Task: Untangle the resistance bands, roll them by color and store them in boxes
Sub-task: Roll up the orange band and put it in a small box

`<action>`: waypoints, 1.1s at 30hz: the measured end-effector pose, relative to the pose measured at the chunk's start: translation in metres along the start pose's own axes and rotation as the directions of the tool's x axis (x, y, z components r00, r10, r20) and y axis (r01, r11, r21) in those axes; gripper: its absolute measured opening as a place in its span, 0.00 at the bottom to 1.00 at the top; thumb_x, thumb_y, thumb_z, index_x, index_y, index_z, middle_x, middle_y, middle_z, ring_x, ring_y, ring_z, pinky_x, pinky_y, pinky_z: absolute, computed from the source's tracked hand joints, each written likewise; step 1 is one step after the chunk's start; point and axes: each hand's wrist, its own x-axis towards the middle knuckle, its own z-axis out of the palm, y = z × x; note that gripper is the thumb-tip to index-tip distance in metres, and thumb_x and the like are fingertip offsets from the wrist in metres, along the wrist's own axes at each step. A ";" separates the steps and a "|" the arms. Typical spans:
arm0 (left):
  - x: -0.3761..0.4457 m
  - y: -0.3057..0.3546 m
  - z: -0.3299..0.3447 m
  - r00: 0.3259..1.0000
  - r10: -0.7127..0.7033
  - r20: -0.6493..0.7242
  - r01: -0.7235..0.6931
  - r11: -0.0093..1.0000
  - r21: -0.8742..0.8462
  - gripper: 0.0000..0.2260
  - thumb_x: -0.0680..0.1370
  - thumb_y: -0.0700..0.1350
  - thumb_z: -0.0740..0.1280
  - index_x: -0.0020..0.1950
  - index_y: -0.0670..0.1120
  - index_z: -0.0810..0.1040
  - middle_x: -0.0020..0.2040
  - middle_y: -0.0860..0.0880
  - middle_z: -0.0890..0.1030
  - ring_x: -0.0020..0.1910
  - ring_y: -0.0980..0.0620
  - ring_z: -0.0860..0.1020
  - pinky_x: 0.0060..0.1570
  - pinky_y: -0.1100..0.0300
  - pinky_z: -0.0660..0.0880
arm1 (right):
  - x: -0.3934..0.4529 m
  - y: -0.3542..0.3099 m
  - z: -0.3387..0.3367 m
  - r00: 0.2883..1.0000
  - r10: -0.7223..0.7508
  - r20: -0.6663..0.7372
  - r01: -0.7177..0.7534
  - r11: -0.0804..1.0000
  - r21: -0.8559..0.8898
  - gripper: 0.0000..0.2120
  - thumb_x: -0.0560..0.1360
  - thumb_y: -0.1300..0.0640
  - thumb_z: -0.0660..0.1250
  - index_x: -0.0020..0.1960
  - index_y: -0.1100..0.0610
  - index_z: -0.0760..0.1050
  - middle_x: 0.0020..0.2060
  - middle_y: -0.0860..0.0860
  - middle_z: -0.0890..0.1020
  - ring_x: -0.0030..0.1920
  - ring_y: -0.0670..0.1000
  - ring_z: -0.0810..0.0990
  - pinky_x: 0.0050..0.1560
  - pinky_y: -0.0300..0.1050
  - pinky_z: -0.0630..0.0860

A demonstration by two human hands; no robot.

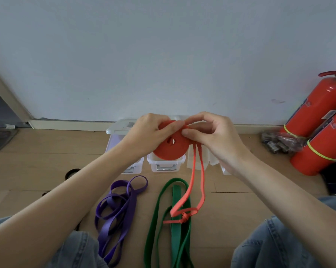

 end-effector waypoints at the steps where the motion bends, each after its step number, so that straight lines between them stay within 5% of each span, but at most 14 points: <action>1: 0.000 0.001 0.000 0.999 -0.008 -0.043 0.007 1.000 -0.031 0.21 0.76 0.54 0.63 0.30 0.41 0.71 0.26 0.51 0.69 0.25 0.57 0.64 0.25 0.67 0.61 | 0.000 0.000 0.000 1.000 0.019 -0.003 -0.019 0.998 0.055 0.06 0.71 0.64 0.71 0.47 0.57 0.78 0.39 0.55 0.85 0.39 0.52 0.84 0.41 0.40 0.78; 6: 0.008 -0.001 -0.012 0.934 -0.157 -0.320 0.087 0.971 -0.224 0.21 0.77 0.54 0.64 0.30 0.41 0.69 0.26 0.50 0.64 0.28 0.52 0.61 0.31 0.58 0.59 | -0.007 0.002 0.004 0.992 0.101 0.075 -0.117 0.962 0.247 0.08 0.72 0.64 0.69 0.48 0.60 0.72 0.39 0.58 0.84 0.37 0.56 0.84 0.39 0.44 0.80; 12: 0.004 -0.002 0.005 0.879 -0.221 -0.423 0.099 0.952 -0.290 0.25 0.77 0.55 0.62 0.37 0.32 0.71 0.30 0.46 0.68 0.31 0.51 0.65 0.34 0.56 0.63 | -0.007 0.008 0.017 0.992 0.093 0.081 -0.112 0.957 0.266 0.10 0.73 0.64 0.68 0.49 0.59 0.67 0.39 0.57 0.85 0.41 0.56 0.84 0.44 0.44 0.80; 19: 0.000 -0.001 0.005 0.975 -0.173 -0.141 0.087 0.878 -0.470 0.10 0.78 0.50 0.63 0.45 0.47 0.80 0.39 0.52 0.81 0.38 0.58 0.77 0.41 0.65 0.75 | 0.001 0.004 -0.003 0.997 0.013 -0.070 -0.008 0.998 0.059 0.09 0.73 0.67 0.68 0.49 0.55 0.75 0.36 0.54 0.83 0.37 0.50 0.82 0.45 0.43 0.78; 23: 0.000 -0.001 0.003 0.982 -0.186 0.023 0.173 0.856 -0.488 0.09 0.76 0.51 0.66 0.43 0.47 0.81 0.41 0.48 0.82 0.38 0.54 0.80 0.43 0.59 0.76 | -0.001 0.000 0.001 0.997 -0.068 -0.032 0.067 0.997 -0.042 0.13 0.75 0.67 0.65 0.49 0.50 0.79 0.37 0.53 0.82 0.41 0.47 0.81 0.46 0.38 0.77; 28: 0.000 0.000 0.009 0.981 -0.186 0.051 0.188 0.861 -0.473 0.09 0.76 0.51 0.65 0.43 0.46 0.78 0.37 0.50 0.80 0.35 0.56 0.78 0.40 0.62 0.75 | -0.001 0.001 0.002 0.995 -0.084 -0.047 0.082 0.996 -0.044 0.12 0.73 0.66 0.68 0.48 0.50 0.79 0.34 0.47 0.83 0.39 0.43 0.82 0.43 0.35 0.77; 33: 0.003 0.002 0.006 0.979 -0.193 -0.062 0.139 0.862 -0.487 0.08 0.77 0.47 0.65 0.41 0.44 0.76 0.35 0.49 0.76 0.34 0.54 0.75 0.36 0.60 0.73 | 0.001 0.005 -0.001 0.999 0.037 -0.023 -0.034 0.993 0.111 0.09 0.71 0.62 0.71 0.47 0.56 0.73 0.37 0.53 0.84 0.39 0.53 0.83 0.46 0.48 0.80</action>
